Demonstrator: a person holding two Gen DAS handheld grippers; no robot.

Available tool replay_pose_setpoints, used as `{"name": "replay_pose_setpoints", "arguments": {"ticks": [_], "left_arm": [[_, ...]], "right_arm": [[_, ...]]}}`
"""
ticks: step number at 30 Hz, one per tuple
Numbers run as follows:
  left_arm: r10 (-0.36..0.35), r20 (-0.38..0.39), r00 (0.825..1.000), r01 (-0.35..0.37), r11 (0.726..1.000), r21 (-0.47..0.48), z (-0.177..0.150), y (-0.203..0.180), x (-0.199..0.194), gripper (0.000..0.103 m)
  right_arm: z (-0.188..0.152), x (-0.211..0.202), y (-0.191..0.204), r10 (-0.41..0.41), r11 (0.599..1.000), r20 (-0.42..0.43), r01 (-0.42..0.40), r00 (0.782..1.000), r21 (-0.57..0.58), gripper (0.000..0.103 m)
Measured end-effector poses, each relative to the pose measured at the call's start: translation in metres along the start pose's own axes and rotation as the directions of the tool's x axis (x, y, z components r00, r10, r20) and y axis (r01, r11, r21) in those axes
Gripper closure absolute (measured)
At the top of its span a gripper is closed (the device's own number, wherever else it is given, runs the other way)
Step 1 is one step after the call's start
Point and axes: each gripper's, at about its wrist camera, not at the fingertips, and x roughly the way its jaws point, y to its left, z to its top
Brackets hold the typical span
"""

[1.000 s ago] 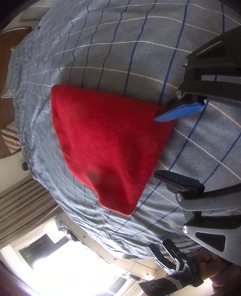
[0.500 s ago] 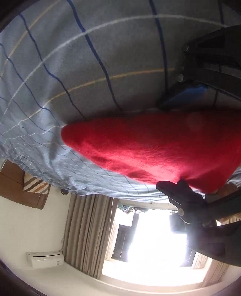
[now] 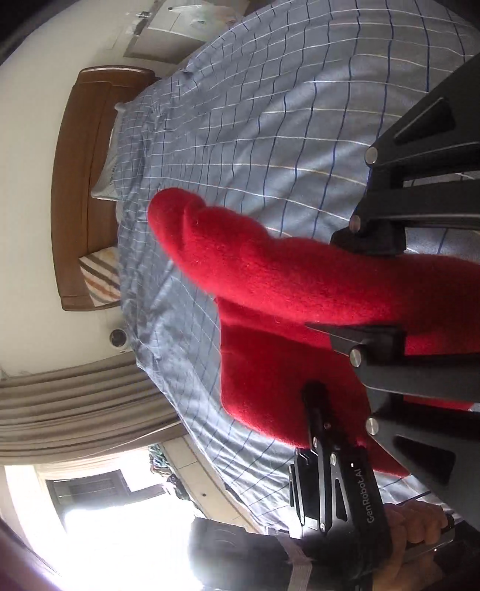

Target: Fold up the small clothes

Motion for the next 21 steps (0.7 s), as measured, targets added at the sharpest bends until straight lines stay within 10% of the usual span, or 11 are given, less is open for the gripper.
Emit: {"name": "replay_pose_setpoints", "arguments": {"ticks": [2, 4, 10, 21], "left_arm": [[0.075, -0.032, 0.997, -0.075, 0.997, -0.019, -0.003, 0.000, 0.012, 0.036], [0.186, -0.008, 0.983, -0.186, 0.983, -0.002, -0.022, 0.002, 0.013, 0.032], [0.342, 0.145, 0.928, -0.362, 0.920, 0.149, -0.131, -0.017, -0.042, 0.002], [0.360, 0.086, 0.929, -0.360, 0.933, -0.006, -0.223, -0.062, -0.138, 0.000]], "right_arm": [[0.002, -0.002, -0.030, 0.015, 0.995, -0.046, -0.011, 0.999, 0.095, 0.048], [-0.017, -0.010, -0.062, -0.067, 0.985, -0.080, 0.078, 0.995, 0.154, 0.015], [-0.113, -0.063, -0.097, -0.268, 0.953, -0.180, 0.288, 0.946, 0.095, 0.012], [-0.211, -0.168, 0.001, -0.230, 0.968, -0.112, 0.239, 0.967, 0.078, 0.003]]}}
